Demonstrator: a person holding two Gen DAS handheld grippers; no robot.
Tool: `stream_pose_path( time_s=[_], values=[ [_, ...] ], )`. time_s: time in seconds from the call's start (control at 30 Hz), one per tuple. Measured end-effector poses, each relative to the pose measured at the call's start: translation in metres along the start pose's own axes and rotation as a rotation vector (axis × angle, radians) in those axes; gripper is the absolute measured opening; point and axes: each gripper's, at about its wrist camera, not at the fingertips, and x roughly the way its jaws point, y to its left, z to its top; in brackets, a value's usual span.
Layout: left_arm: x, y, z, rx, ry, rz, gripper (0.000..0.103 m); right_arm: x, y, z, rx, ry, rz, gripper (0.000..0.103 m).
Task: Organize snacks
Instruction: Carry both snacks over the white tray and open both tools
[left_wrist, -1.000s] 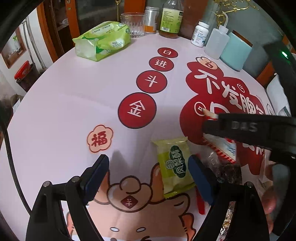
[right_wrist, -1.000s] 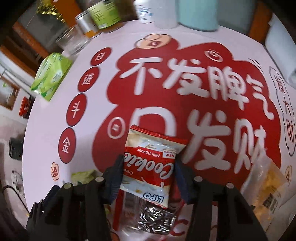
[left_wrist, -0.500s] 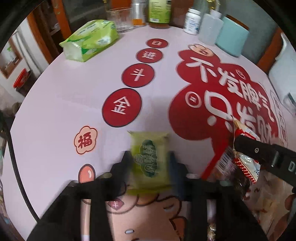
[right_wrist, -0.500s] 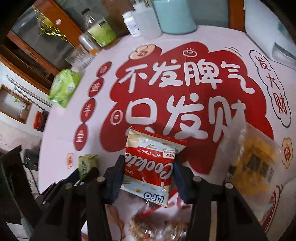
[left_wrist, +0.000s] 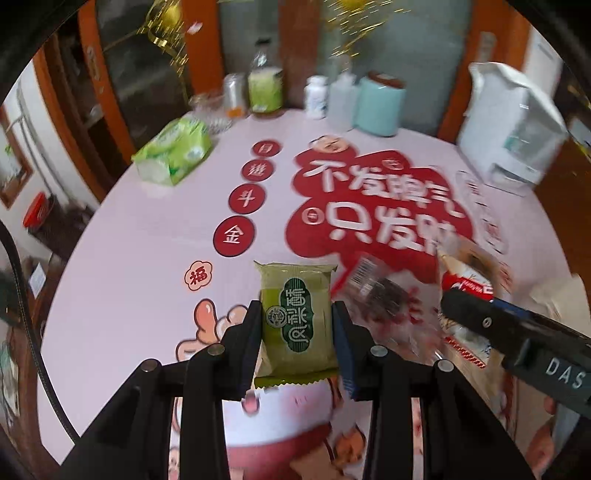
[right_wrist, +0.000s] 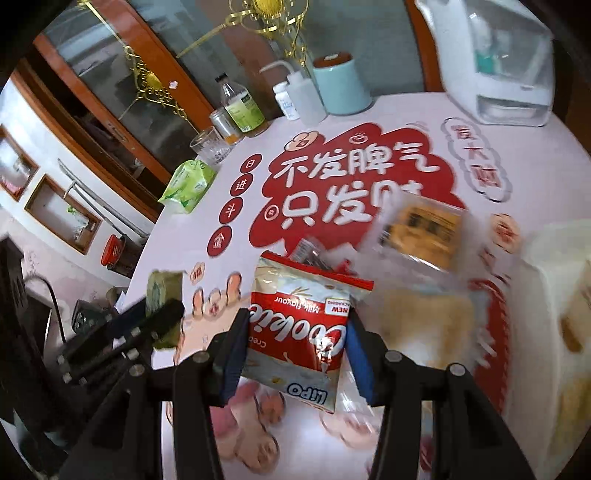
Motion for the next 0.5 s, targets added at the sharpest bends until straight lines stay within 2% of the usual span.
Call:
stream_pose_path(
  time_s=[0.27,0.5],
  values=[
    [-0.072,-0.053,-0.038,0.162,-0.051,-0.099,0.035,-0.094,-0.049,-0.059,0.023,-0.119,-0.145,0.05],
    [-0.11,-0.149,-0.053,0.337,-0.096,-0.204,0.035,-0.163,-0.119,-0.092,0.121,-0.224,-0.291,0.05]
  ],
)
